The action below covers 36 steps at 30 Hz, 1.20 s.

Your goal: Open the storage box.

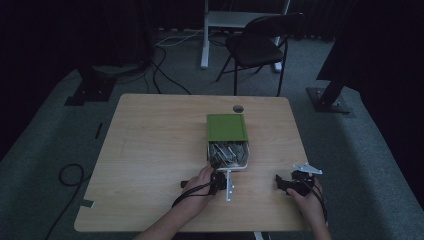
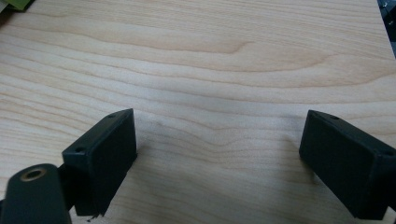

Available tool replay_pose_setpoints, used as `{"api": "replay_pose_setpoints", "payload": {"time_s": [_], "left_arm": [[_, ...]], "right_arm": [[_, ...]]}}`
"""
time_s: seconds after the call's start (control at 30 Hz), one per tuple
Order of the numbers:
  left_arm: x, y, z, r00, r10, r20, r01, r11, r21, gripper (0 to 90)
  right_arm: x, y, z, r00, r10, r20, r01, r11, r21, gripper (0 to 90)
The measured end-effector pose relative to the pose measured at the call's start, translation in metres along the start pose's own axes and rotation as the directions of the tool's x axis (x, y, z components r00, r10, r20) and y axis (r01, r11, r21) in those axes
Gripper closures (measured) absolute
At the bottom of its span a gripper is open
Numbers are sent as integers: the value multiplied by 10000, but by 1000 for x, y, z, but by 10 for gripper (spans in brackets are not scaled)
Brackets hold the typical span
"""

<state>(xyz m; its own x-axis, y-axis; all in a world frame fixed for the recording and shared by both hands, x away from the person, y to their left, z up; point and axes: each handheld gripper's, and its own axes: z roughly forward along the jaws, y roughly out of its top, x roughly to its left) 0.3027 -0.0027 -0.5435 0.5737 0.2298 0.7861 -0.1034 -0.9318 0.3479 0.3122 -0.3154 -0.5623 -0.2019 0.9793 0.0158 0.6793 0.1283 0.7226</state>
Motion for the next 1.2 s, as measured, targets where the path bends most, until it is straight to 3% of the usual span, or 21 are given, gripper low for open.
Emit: {"api": "replay_pose_setpoints", "payload": {"time_s": [0.93,1.2], "left_arm": [[-22,3,-33,9987,449,228,-445,9988,-207,696],[-28,-2,-40,9989,320,340,-312,9993,-219,694]], "right_arm": [[0,0,0,10000,5,-1,-5,10000,0,107],[0,0,0,10000,2,1,-2,10000,0,107]]}}
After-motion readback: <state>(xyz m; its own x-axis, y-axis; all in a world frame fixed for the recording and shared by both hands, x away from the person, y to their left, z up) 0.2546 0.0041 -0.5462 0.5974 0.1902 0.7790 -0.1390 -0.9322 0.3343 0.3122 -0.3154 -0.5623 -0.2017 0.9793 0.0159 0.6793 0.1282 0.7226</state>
